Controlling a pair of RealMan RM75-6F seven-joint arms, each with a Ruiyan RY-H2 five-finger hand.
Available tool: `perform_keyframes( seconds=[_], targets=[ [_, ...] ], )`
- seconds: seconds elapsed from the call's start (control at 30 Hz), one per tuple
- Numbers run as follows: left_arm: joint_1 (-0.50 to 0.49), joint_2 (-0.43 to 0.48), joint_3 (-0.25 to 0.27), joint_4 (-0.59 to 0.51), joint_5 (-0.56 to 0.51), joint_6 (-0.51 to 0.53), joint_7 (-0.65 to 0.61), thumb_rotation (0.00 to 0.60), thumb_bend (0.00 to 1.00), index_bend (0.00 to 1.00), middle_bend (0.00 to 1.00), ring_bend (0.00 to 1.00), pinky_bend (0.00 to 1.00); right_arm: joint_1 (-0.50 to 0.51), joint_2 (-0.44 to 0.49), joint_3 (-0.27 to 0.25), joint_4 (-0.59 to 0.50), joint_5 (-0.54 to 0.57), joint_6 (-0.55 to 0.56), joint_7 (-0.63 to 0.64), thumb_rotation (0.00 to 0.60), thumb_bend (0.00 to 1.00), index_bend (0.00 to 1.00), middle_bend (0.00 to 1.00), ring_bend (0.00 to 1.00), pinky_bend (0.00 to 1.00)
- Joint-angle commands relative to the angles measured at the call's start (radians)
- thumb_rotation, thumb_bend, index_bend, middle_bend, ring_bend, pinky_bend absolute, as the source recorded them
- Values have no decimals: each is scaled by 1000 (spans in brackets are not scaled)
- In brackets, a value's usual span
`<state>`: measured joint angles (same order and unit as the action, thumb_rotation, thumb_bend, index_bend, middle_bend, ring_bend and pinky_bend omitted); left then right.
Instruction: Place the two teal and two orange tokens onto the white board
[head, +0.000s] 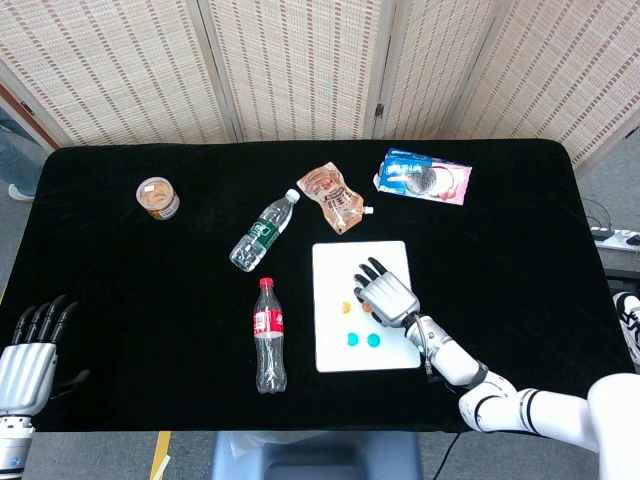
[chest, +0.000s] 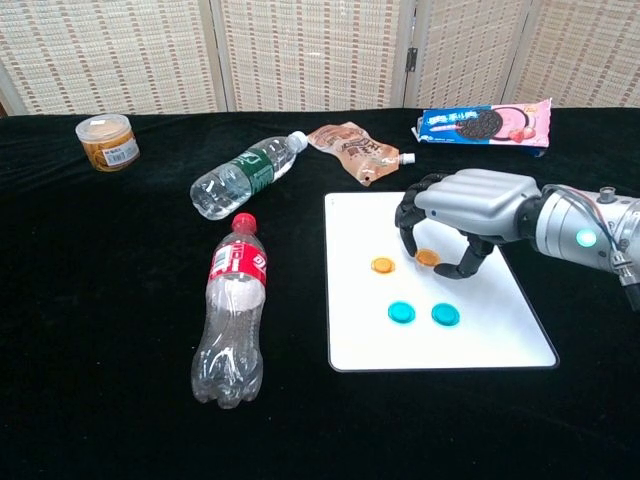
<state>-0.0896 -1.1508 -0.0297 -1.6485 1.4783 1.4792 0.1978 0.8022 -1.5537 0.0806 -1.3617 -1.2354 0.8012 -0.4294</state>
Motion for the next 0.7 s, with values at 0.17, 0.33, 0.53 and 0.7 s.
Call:
perform_keyframes(
  seconds=[0.17, 0.33, 0.53, 0.7],
  targets=[
    [-1, -1, 0, 4, -2, -4, -2, 600, 170, 0, 0, 5, 0, 6, -14, -3, 14, 1, -5, -2, 600, 429, 441, 216, 76, 0],
    [-3, -1, -1, 8, -2, -8, -3, 600, 171, 0, 0, 5, 0, 13, -22, -2, 24, 1, -7, -4, 600, 429, 440, 216, 75, 0],
    [-2, -2, 0, 12, -7, -11, -7, 600, 170, 0, 0, 5, 0, 17, -30, -2, 34, 1, -7, -2, 600, 429, 392, 216, 76, 0],
    [-2, -2, -2, 14, -9, -11, -9, 600, 170, 0, 0, 5, 0, 12, -24, -6, 23, -16, 9, 9, 600, 429, 268, 215, 75, 0]
  ],
)
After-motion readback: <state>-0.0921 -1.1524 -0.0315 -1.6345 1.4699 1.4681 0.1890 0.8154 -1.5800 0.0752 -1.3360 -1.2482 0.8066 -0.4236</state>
